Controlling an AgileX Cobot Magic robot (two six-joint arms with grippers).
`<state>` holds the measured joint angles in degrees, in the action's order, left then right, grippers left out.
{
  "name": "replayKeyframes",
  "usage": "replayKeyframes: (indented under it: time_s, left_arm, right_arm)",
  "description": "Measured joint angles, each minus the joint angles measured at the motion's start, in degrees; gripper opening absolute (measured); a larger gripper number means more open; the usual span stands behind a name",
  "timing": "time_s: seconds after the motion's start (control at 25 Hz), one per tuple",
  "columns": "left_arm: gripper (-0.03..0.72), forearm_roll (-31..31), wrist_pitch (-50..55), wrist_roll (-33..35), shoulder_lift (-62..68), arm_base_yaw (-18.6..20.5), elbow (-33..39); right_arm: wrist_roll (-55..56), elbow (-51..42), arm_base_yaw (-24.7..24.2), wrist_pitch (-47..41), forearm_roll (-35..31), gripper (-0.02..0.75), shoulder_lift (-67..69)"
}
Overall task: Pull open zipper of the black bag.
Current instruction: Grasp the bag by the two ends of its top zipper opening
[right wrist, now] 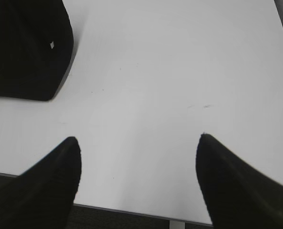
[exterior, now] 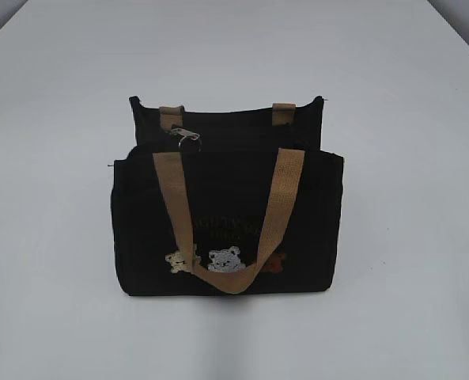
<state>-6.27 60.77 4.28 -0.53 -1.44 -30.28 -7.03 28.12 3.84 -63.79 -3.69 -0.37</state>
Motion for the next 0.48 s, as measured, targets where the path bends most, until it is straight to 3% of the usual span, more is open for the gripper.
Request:
replayKeyframes:
  time_s: [0.48]
  left_arm:
    - [0.447,0.0,0.0,0.0,0.0,0.0,0.0]
  right_arm:
    - [0.0,0.0,0.0,0.0,0.0,0.579,0.0]
